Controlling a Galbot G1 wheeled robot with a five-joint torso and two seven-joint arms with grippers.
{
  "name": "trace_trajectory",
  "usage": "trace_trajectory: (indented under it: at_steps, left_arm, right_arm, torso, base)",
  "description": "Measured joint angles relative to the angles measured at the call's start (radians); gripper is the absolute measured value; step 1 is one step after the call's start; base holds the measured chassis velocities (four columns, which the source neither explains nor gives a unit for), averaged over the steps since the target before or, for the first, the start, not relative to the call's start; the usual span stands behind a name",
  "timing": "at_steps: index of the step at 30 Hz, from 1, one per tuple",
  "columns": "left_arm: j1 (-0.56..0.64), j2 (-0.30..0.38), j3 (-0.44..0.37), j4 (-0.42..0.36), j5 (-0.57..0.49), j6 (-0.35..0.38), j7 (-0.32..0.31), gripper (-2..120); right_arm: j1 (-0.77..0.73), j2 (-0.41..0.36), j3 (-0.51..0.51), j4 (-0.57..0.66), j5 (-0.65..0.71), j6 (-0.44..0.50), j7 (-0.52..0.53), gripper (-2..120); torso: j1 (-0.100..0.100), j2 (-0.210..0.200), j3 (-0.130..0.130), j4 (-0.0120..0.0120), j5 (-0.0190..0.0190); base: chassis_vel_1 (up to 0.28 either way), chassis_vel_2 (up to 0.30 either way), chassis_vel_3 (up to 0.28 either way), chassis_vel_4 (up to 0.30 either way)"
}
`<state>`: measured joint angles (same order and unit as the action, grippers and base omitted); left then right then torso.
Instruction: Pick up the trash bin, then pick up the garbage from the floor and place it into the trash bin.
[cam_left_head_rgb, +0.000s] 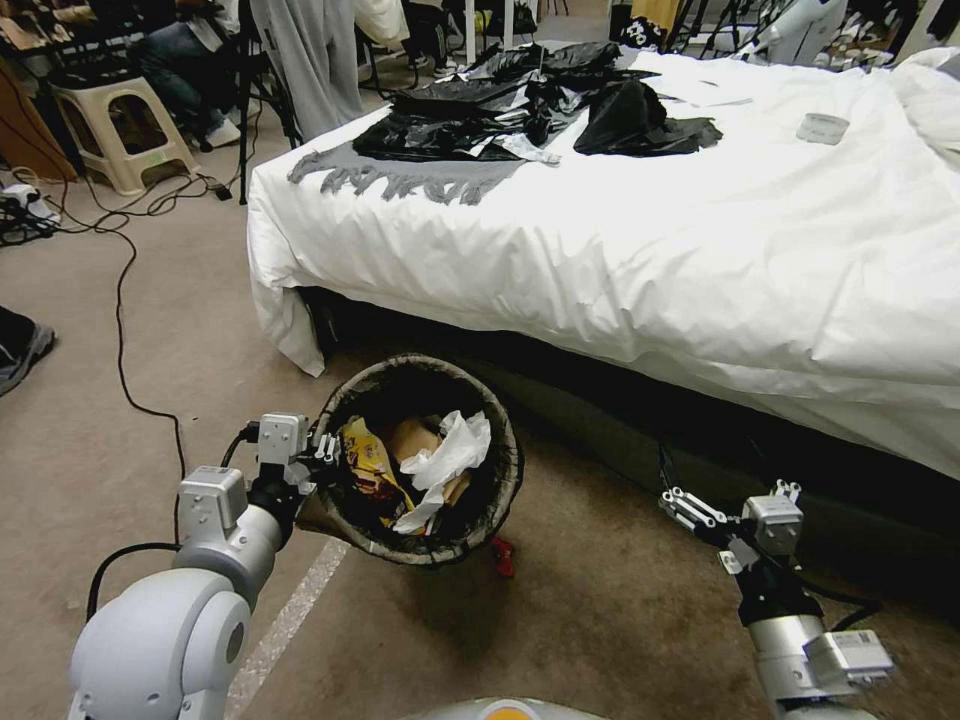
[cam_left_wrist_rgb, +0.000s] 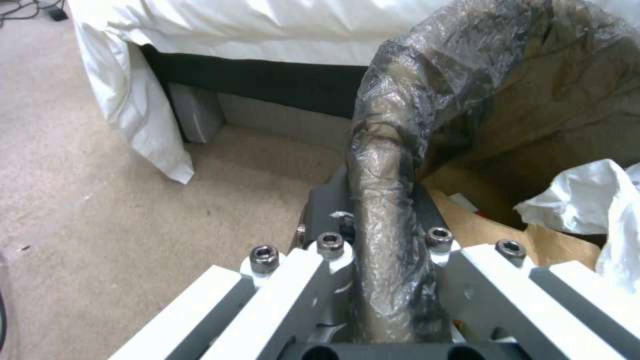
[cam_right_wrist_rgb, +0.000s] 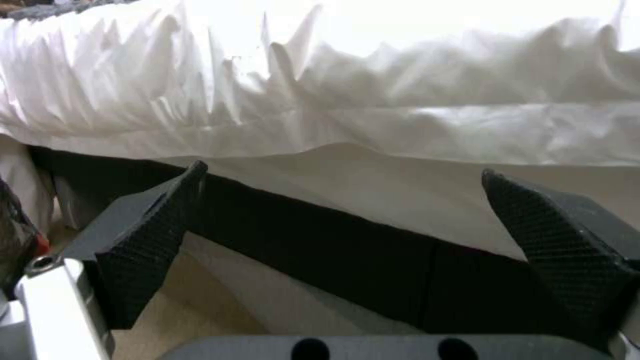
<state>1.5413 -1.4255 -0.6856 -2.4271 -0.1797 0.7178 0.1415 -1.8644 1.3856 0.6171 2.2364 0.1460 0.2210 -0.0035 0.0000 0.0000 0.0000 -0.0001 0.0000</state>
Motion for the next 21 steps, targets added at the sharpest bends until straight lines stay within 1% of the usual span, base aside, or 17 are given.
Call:
trace_trajectory:
  at_steps: [7,14,21]
  left_arm:
    - [0.002,-0.001,0.002,0.000,0.001,0.002,0.001,3]
    - [0.007,-0.002,0.003,-0.004,0.003,0.002,0.001,3]
    - [0.009,-0.003,0.006,-0.010,0.006,0.003,0.001,3]
  right_arm:
    - [0.000,-0.002,0.001,-0.005,0.003,0.001,0.000,100]
    - [0.002,-0.008,0.014,-0.013,0.014,-0.004,0.001,100]
    - [0.008,-0.004,0.071,-0.019,0.040,-0.018,-0.039,100]
  torso:
    - [0.000,0.000,0.000,0.0000,0.0000]
    - [0.000,0.000,0.000,0.0001,0.0000]
    - [0.000,0.000,0.000,0.0000,0.0000]
  base:
    - [0.000,0.000,0.000,0.000]
    - [0.052,0.061,0.064,0.051]
    - [0.088,0.085,0.090,0.088]
